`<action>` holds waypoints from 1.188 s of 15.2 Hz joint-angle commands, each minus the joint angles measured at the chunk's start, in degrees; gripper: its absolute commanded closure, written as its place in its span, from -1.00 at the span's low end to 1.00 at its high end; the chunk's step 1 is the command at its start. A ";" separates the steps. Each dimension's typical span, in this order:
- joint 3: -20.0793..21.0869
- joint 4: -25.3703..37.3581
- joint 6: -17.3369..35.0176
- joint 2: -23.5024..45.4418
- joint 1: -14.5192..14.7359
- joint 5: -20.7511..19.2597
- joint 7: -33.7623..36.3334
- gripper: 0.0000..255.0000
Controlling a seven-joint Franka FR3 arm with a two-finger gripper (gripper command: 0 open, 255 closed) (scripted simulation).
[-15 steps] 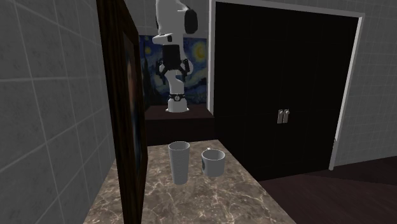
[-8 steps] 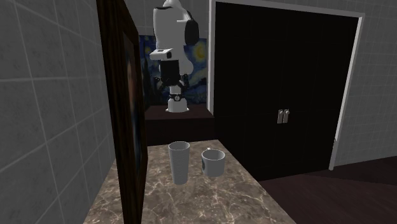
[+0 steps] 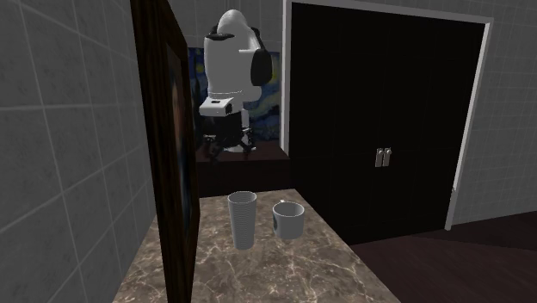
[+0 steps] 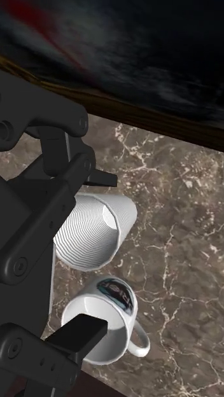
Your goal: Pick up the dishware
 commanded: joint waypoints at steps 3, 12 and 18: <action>0.26 12.67 -3.05 10.98 -0.40 -0.51 -1.09 -1.00; 0.51 25.80 -4.74 23.40 -0.73 -0.86 -1.73 -1.00; 0.53 26.05 -4.17 24.21 -0.73 -0.84 -1.72 1.00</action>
